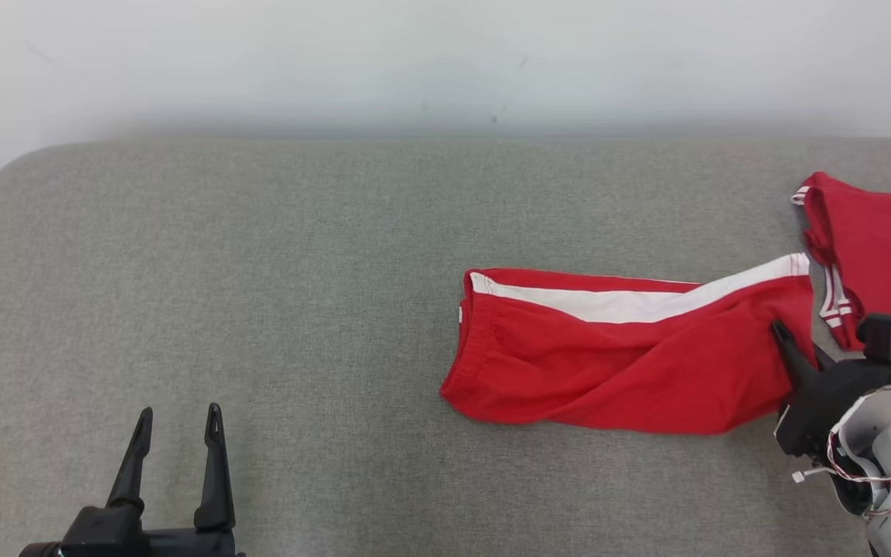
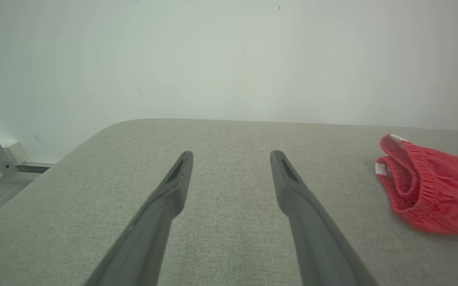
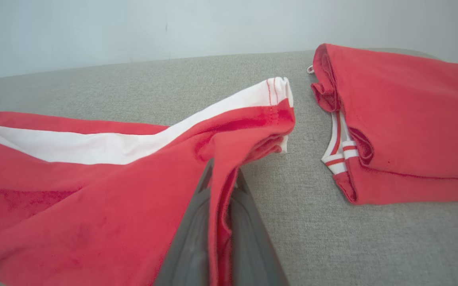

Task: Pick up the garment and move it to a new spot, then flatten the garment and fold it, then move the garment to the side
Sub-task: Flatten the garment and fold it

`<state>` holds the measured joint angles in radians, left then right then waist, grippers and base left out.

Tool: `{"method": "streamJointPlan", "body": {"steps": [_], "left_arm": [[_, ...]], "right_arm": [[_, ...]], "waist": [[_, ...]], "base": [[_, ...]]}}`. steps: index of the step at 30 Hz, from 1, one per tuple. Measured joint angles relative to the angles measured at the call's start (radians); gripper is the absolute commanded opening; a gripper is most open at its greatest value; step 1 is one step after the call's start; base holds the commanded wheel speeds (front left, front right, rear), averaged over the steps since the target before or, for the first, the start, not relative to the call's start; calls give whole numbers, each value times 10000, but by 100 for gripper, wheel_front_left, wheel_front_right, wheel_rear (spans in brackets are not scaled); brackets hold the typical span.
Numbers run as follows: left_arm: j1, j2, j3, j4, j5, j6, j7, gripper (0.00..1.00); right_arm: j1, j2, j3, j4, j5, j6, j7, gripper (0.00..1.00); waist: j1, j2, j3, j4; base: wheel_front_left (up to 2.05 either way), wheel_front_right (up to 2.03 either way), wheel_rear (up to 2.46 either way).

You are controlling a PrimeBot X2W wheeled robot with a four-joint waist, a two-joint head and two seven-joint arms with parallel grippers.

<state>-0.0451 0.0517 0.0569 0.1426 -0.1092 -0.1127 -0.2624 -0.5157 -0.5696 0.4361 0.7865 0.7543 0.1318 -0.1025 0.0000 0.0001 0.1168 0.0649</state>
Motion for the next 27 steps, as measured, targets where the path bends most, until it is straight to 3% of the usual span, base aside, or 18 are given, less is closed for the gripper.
{"method": "streamJointPlan", "body": {"steps": [7, 19, 27], "left_arm": [[203, -4, -115, -109, -12, 155, 0, 100], [-9, -6, -339, 4, -144, 100, 0, 100], [-337, -8, -788, 134, -428, 190, 0, 100]], "right_arm": [[-35, 115, -8, -1419, -140, 0, 203, 0], [79, 1250, 309, -4155, -525, 0, 1528, 0], [-50, 2389, 178, -3921, -725, 0, 2144, 0]], "waist": [[-1, 0, -213, -233], [0, 0, -169, 46], [-1, 0, 92, 542]], "base": [[0, 0, 0], [0, 0, 0], [0, 0, 0]]}}
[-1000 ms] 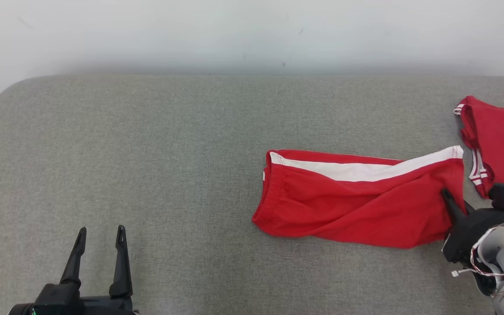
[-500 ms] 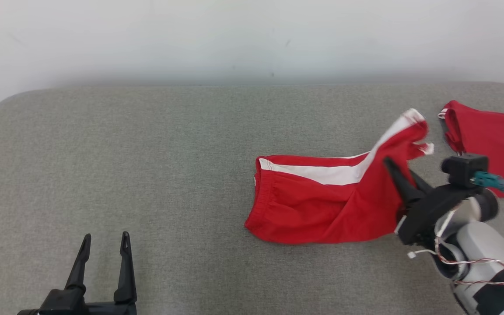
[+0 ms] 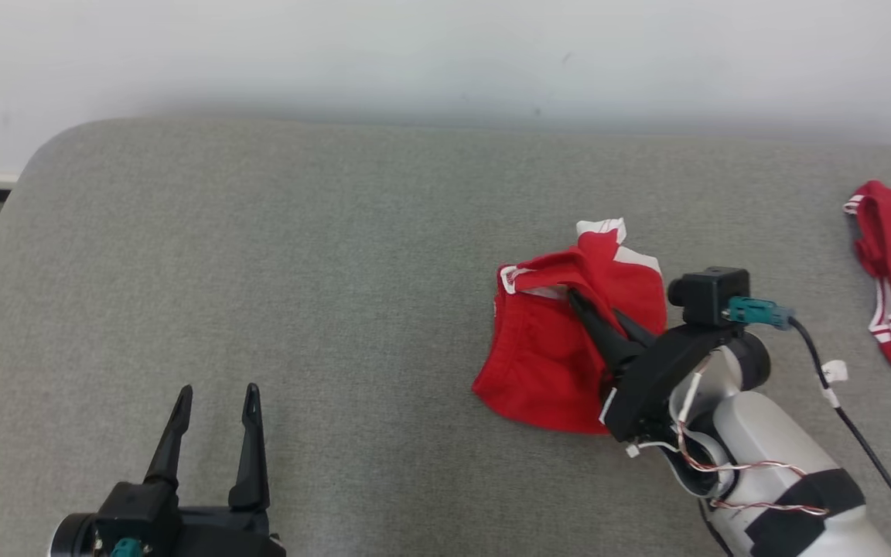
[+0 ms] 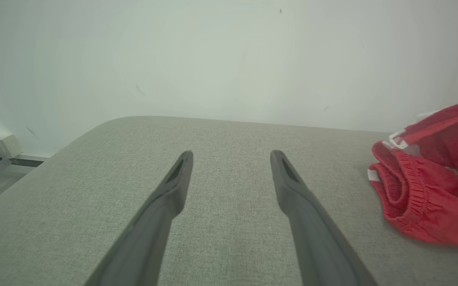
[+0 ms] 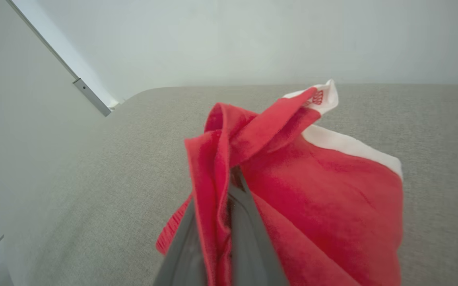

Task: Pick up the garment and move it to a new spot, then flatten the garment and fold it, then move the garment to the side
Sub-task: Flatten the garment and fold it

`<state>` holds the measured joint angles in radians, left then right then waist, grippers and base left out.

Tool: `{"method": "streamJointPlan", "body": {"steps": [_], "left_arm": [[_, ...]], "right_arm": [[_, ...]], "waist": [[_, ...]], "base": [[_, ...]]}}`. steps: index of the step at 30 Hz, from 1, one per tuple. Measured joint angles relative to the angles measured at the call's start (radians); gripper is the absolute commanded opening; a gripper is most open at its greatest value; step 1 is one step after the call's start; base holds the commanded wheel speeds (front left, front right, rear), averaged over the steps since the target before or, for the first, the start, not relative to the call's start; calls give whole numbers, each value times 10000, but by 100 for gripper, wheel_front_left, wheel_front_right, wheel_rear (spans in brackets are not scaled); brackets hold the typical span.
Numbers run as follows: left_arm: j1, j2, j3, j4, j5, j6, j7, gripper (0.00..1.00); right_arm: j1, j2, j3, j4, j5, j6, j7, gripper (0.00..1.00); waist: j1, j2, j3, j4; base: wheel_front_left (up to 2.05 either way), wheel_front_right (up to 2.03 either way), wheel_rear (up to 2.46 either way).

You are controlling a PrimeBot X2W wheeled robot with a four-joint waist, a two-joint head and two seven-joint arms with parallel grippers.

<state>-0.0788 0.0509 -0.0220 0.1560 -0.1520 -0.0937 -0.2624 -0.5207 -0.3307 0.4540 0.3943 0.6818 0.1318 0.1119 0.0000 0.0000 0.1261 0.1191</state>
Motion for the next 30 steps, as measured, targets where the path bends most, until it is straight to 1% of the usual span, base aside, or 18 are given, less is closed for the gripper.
{"method": "streamJointPlan", "body": {"steps": [9, 10, 14, 15, 16, 17, 18, 23, 30], "left_arm": [[-365, 0, -297, 176, -232, 117, 0, 100], [-414, 2, -337, 192, -261, 146, 0, 100], [-435, 2, -382, 247, -293, 203, 0, 100], [-435, 2, -378, 263, -303, 205, 0, 100], [-435, 2, -378, 276, -303, 205, 0, 100], [-435, 2, -364, 286, -303, 205, 0, 100], [-434, 0, -362, 291, -303, 205, 0, 100], [-423, 2, -257, 324, -286, 203, 0, 100], [-250, 2, -29, 291, -142, 134, 0, 100]], "right_arm": [[-551, 1162, 75, 1611, -433, 0, 119, 0], [-587, 1392, 176, 1950, -525, -2, 104, 0], [-606, 1732, 428, 2447, -587, 0, -25, 0], [-613, 1768, 487, 2541, -585, 0, -88, 3], [-629, 1776, 554, 2635, -589, 0, -171, 48], [-641, 1778, 617, 2694, -587, 0, -259, 48], [-649, 1772, 660, 2784, -579, 0, -341, 100], [-741, 1615, 848, 2786, -548, 0, -1078, 100], [-659, 917, 679, 2276, -510, 0, -2337, 100]], "waist": [[2, 0, 383, 558], [2, 0, 440, 646], [2, 1, 471, 729], [2, 1, 452, 724], [2, 0, 430, 710], [1, 0, 409, 693], [1, 0, 385, 674], [1, 0, 253, 532], [1, 0, 64, 220]], "base": [[0, 0, 0], [0, 0, 0], [0, 0, 0], [0, 0, 0], [0, 0, 0], [0, 0, 0], [0, 0, 0], [0, 0, 0], [0, 0, 0]]}}
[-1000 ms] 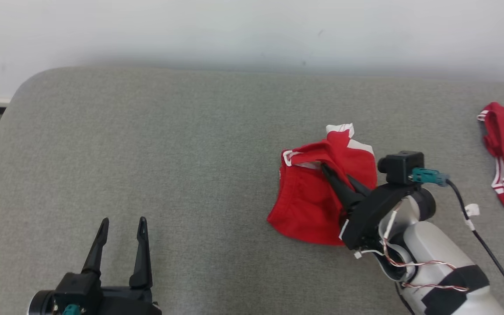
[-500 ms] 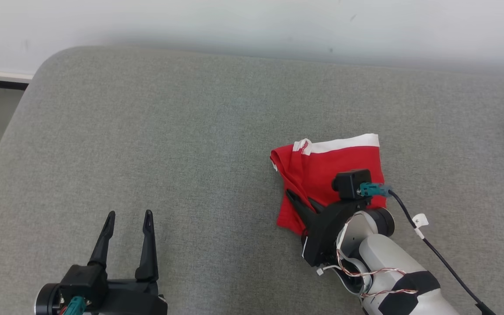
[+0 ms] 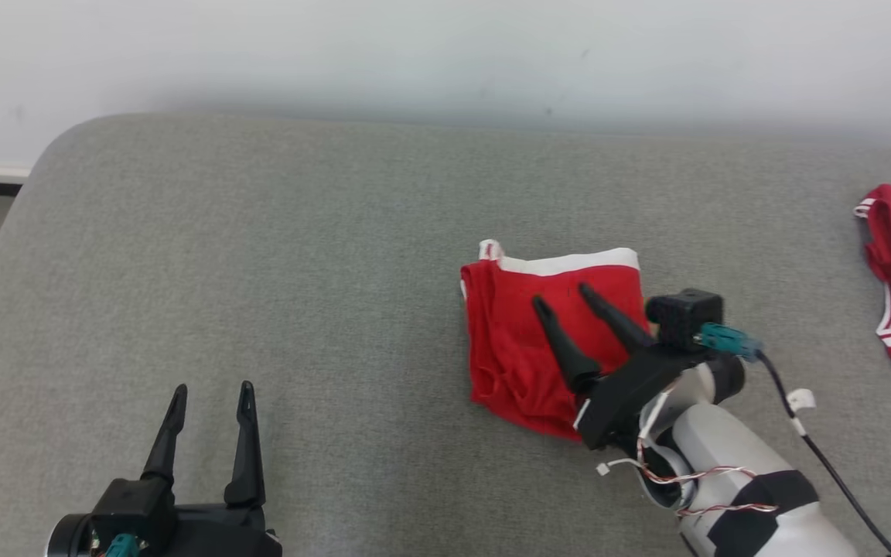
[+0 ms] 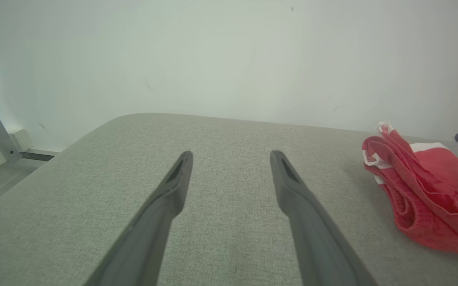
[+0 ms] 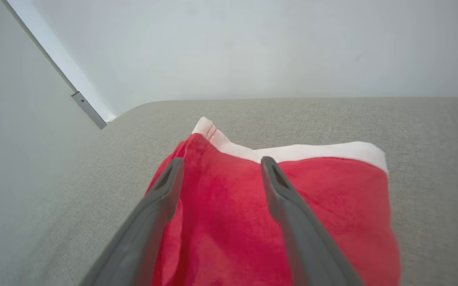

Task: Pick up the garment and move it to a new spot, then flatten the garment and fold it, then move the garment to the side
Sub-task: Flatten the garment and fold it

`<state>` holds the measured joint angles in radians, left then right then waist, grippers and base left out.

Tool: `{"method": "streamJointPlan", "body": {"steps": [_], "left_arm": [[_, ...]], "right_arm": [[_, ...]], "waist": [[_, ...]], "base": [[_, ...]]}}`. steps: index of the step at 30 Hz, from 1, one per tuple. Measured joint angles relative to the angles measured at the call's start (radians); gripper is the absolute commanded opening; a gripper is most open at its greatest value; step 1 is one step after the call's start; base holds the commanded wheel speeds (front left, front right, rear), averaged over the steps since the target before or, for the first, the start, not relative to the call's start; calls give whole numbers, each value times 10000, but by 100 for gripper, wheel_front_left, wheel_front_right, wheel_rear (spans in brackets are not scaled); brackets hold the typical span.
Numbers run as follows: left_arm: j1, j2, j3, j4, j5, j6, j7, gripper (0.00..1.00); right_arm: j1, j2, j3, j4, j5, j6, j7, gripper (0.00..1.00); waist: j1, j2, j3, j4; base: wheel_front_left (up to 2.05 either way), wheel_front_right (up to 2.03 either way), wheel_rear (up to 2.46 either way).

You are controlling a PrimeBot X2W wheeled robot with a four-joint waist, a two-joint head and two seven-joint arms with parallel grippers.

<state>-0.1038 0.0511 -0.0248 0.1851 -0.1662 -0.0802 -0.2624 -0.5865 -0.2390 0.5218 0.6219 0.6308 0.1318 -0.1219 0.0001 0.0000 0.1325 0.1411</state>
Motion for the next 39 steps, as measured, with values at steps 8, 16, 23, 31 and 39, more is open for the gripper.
{"method": "streamJointPlan", "body": {"steps": [8, 16, 23, 31, 39], "left_arm": [[223, 10, 426, -61, 196, -167, 0, 100], [427, 13, 644, -232, 449, -240, 0, 100], [588, 10, 717, -328, 512, -242, 0, 100], [739, 8, 811, -378, 518, -253, 0, 100], [1055, 6, 924, -499, 575, -295, 0, 100]], "right_arm": [[526, -650, -846, -617, -163, 0, -838, 100], [1436, -836, -1858, -1434, -752, 0, -1266, 100], [2523, -734, -2819, -2360, -1599, 0, -1384, 100], [3694, -355, -3568, -3616, -2263, 0, -1396, 100], [4847, 217, -4251, -4351, -2844, 0, -1398, 100]], "waist": [[-1, 0, -143, -528], [-1, 0, -306, -1066], [-1, 0, -502, -1447], [-1, 0, -682, -1659], [-2, 0, -961, -1736]], "base": [[0, 0, 0], [0, 0, 0], [0, 0, 0], [0, 0, 0], [0, 0, 0]]}}
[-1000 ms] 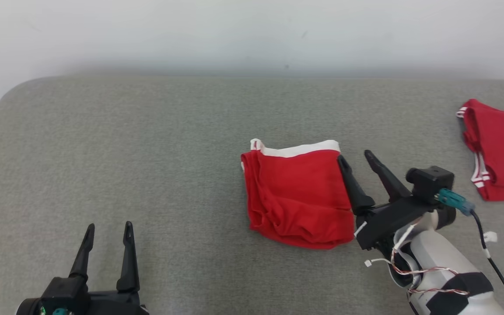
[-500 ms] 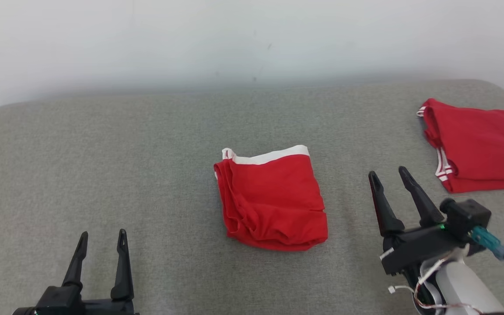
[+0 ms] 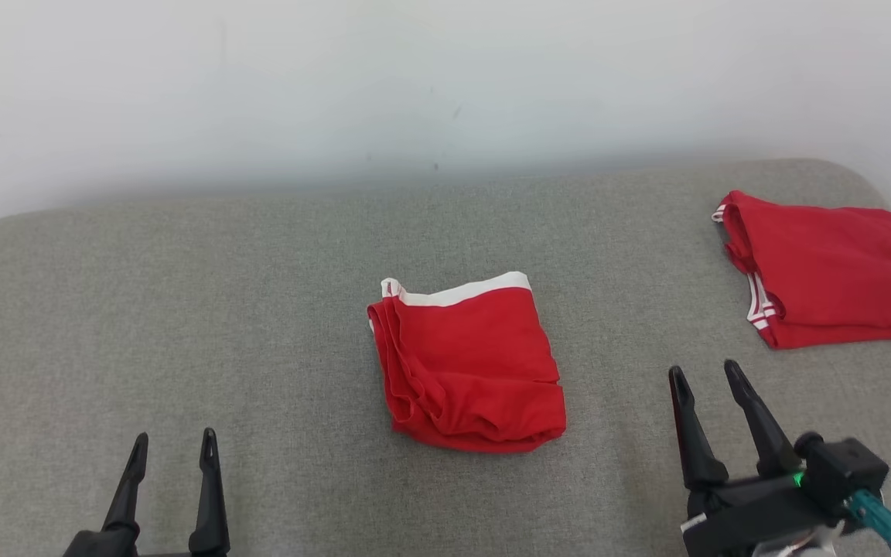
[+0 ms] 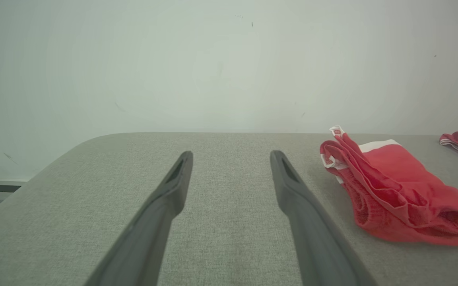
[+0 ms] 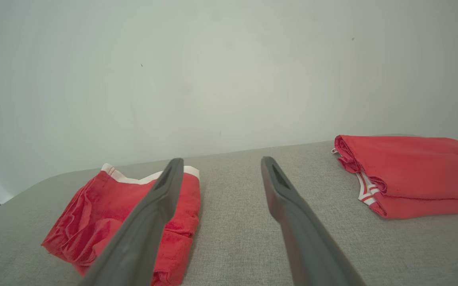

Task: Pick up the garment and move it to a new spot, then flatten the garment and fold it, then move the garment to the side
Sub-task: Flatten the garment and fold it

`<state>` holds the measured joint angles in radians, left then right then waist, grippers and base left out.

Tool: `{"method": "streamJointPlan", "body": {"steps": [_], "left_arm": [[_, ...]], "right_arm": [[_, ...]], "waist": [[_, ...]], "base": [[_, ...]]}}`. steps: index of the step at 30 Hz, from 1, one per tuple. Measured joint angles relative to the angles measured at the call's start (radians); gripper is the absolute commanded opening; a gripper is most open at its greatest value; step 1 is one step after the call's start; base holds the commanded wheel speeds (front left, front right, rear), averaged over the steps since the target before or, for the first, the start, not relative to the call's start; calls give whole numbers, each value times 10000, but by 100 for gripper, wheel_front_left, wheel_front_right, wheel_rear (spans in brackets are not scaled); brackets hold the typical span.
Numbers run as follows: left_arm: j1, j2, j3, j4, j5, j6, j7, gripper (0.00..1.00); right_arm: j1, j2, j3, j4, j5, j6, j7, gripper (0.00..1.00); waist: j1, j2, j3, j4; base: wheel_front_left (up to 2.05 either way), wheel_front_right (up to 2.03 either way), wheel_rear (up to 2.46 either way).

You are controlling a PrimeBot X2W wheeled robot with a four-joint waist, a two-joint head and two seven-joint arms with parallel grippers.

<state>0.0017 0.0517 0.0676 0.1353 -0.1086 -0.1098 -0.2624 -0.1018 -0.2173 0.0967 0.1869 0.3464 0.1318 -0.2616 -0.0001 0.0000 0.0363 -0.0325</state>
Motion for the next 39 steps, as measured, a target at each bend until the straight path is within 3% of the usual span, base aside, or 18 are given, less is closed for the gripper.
{"method": "streamJointPlan", "body": {"steps": [12, 39], "left_arm": [[468, -2, 136, -249, 107, -35, 0, 100], [667, 2, -33, -255, 495, 31, 0, 100]], "right_arm": [[1446, 744, -694, -696, -640, 0, 0, 100], [1523, 894, -775, -637, -930, 0, 0, 100]], "waist": [[0, -1, -318, 122], [1, -1, -342, 271]], "base": [[0, 0, 0], [0, 0, 0]]}}
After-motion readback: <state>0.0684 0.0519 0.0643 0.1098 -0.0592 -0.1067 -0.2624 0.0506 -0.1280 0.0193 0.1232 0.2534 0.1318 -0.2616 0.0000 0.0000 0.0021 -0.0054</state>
